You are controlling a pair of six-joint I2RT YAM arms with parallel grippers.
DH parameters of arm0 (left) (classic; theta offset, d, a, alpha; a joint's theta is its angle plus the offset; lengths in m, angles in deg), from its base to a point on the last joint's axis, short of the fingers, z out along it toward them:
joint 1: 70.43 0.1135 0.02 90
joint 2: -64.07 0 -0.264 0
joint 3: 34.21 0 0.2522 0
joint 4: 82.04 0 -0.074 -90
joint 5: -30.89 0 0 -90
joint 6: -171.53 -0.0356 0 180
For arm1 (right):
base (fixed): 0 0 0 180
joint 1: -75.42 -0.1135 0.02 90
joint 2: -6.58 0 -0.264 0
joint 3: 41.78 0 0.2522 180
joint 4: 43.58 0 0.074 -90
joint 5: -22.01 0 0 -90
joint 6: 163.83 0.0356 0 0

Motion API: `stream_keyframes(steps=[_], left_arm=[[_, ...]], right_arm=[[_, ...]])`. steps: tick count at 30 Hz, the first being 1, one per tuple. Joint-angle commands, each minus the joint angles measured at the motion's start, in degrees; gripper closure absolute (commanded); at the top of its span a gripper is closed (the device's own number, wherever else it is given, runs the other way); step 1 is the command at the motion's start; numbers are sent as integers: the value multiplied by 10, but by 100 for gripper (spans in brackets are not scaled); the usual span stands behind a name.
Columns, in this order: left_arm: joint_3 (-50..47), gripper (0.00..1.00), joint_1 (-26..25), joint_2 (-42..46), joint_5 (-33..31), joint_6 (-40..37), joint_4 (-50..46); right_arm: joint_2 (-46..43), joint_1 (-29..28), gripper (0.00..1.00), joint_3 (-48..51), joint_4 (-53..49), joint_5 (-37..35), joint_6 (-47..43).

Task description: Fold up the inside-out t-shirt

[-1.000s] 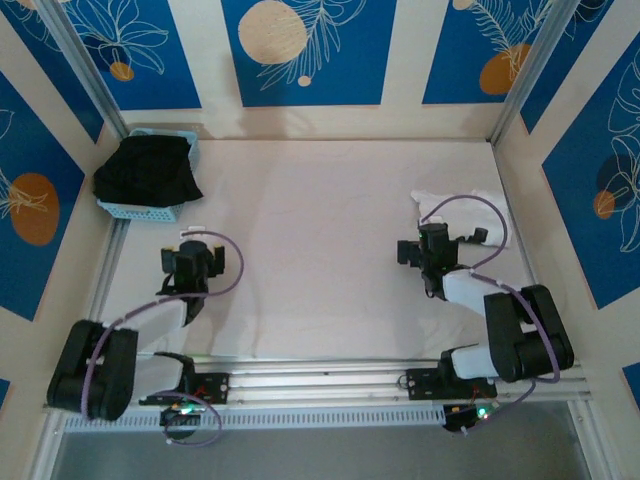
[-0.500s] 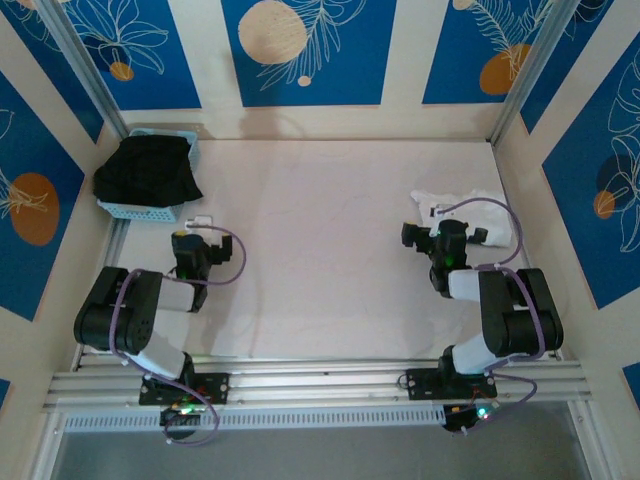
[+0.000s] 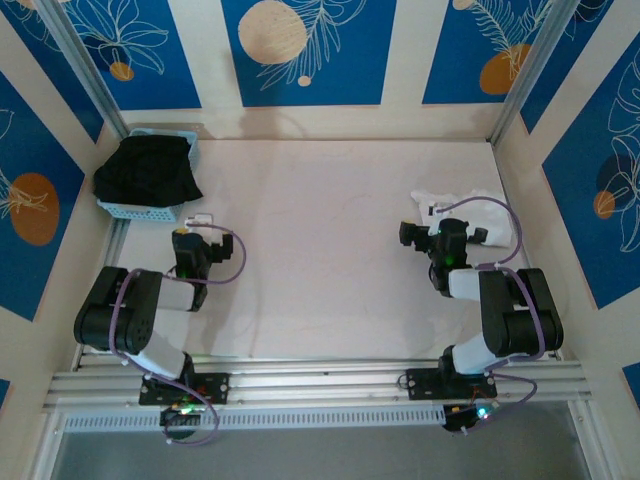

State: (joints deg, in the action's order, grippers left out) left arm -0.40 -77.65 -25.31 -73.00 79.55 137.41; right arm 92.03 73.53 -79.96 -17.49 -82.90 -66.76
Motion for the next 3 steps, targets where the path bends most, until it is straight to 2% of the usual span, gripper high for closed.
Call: stream_keyframes(steps=[1, 3], left_arm=[[6, 0, 8, 0, 10, -5, 21], [6, 0, 8, 0, 10, -4, 21]], right_arm=[[1, -1, 1, -13, 19, 6, 1], [1, 0, 1, -12, 19, 6, 1]])
